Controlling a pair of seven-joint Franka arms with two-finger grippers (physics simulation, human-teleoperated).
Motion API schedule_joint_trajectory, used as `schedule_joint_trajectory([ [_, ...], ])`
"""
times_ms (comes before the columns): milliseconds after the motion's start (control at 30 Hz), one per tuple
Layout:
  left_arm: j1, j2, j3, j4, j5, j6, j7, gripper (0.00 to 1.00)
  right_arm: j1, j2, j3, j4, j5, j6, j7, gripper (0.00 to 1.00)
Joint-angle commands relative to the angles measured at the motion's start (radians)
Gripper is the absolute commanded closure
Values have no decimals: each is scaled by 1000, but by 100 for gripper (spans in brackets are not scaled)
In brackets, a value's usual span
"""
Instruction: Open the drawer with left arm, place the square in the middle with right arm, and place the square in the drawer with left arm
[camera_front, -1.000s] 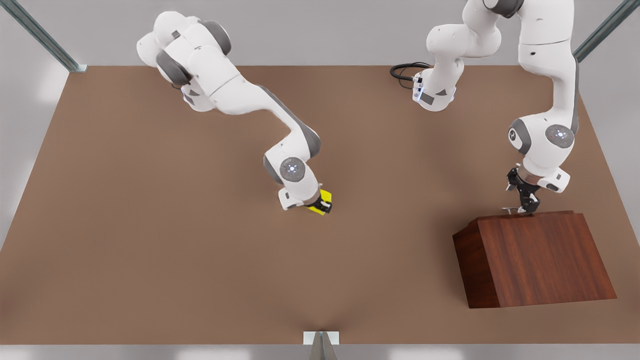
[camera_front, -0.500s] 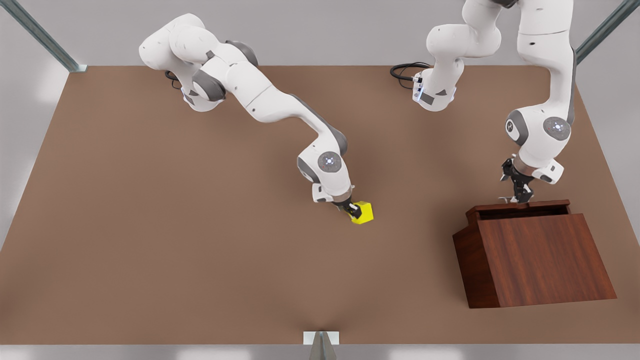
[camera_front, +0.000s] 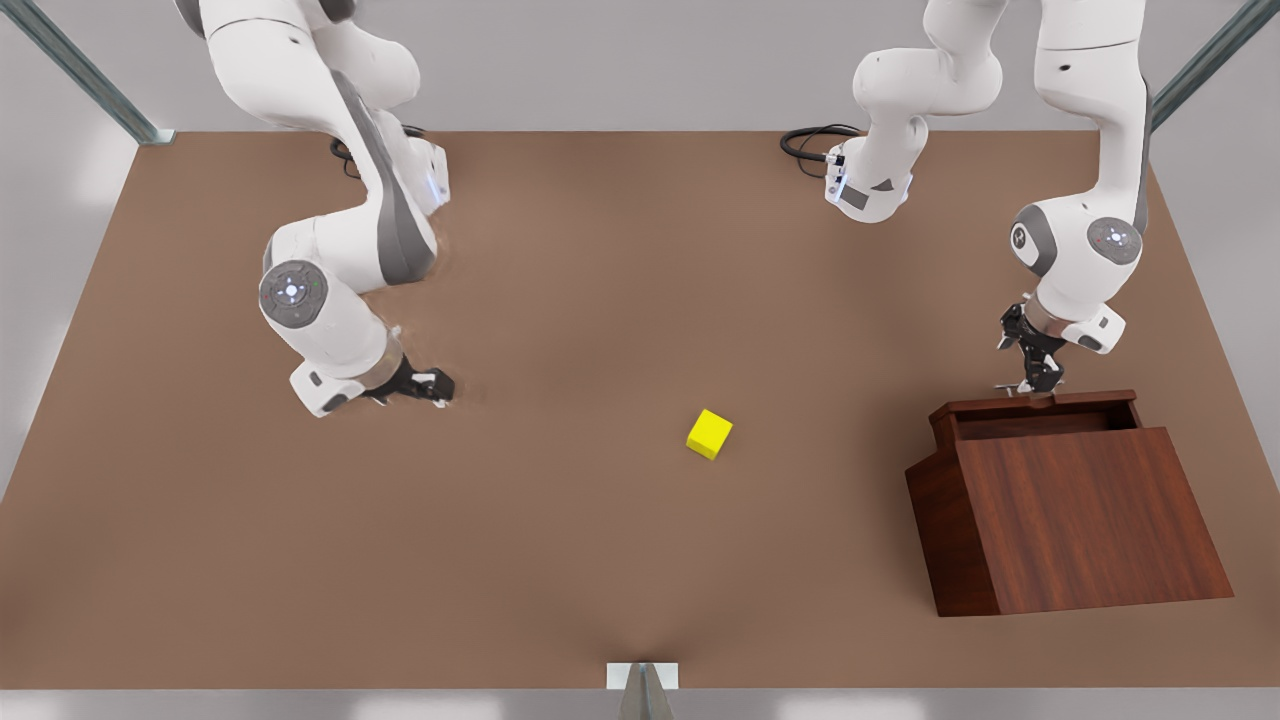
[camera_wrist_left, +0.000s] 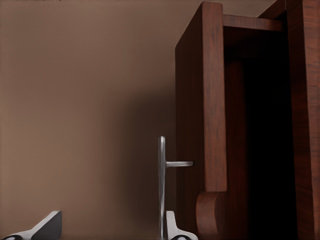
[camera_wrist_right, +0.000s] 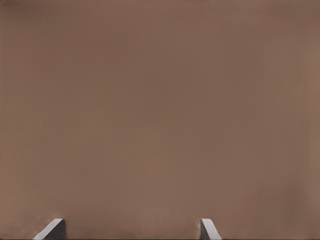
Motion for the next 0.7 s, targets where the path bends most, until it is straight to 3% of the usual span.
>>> schedule_joint_trajectory([
  [0,-1,0,0,0,2,0,0,0,-10,-7,0,0,-1,-7,-25,0],
  [67,-1,0,6,-2,2,-3,6,0,-130,-56,-18,1,-7,-72,-204,0],
  [133,-1,-9,10,-2,2,-23,9,0,-130,-61,-81,46,-31,-148,-263,0],
  [433,-1,-9,35,-2,2,-23,49,0,-185,-63,-60,81,-59,-196,-283,0],
  [667,-1,-64,52,-38,2,-67,49,0,-188,9,-61,216,-38,-256,-281,0],
])
